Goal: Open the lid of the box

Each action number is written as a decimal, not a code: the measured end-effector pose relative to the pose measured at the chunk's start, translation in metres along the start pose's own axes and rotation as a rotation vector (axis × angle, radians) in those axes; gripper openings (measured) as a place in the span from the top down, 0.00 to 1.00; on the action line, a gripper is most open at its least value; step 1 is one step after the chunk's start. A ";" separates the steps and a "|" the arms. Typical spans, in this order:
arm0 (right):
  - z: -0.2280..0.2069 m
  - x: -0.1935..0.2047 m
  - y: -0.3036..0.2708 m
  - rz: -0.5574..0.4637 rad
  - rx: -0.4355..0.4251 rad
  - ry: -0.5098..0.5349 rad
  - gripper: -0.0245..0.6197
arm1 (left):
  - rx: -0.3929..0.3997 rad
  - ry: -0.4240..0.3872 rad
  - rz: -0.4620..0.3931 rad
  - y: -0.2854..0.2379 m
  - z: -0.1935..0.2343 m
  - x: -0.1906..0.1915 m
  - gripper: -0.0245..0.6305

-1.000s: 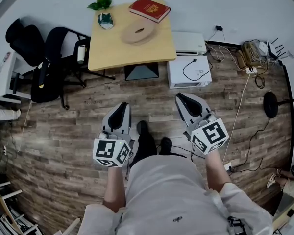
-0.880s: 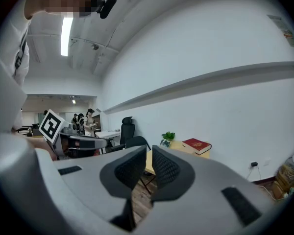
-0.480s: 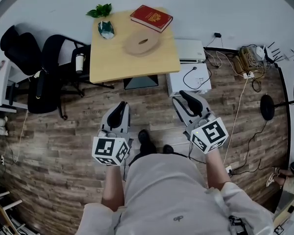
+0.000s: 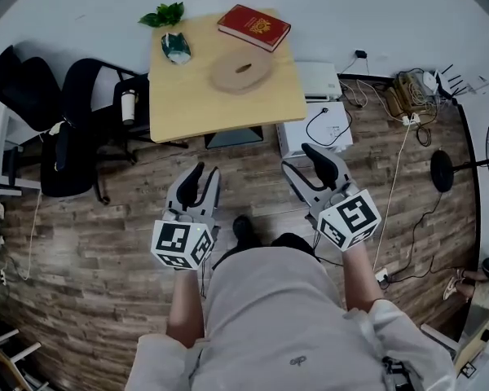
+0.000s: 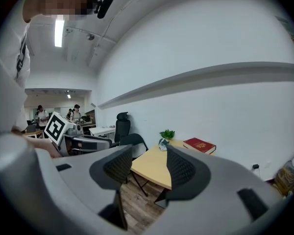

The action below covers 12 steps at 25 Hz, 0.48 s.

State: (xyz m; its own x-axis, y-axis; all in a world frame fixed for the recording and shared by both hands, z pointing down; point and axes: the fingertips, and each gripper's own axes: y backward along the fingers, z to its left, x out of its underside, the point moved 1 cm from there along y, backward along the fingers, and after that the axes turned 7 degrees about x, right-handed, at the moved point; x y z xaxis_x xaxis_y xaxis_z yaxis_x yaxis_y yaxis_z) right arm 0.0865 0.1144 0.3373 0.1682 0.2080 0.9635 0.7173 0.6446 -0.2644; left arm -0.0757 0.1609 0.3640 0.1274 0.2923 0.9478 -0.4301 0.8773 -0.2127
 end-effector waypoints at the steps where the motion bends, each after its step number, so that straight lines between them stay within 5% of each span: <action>1: 0.002 0.000 -0.003 0.000 0.000 0.002 0.65 | 0.006 -0.003 0.006 -0.001 0.003 0.001 0.80; 12: -0.003 0.011 -0.019 0.034 0.034 -0.002 0.58 | 0.063 0.033 0.050 -0.022 0.020 0.013 0.75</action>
State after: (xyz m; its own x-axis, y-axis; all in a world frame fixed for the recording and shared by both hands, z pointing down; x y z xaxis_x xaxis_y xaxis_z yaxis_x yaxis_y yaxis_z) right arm 0.0766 0.1017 0.3529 0.1909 0.2321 0.9538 0.6880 0.6614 -0.2987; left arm -0.0821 0.1383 0.3859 0.1330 0.3480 0.9280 -0.4916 0.8362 -0.2431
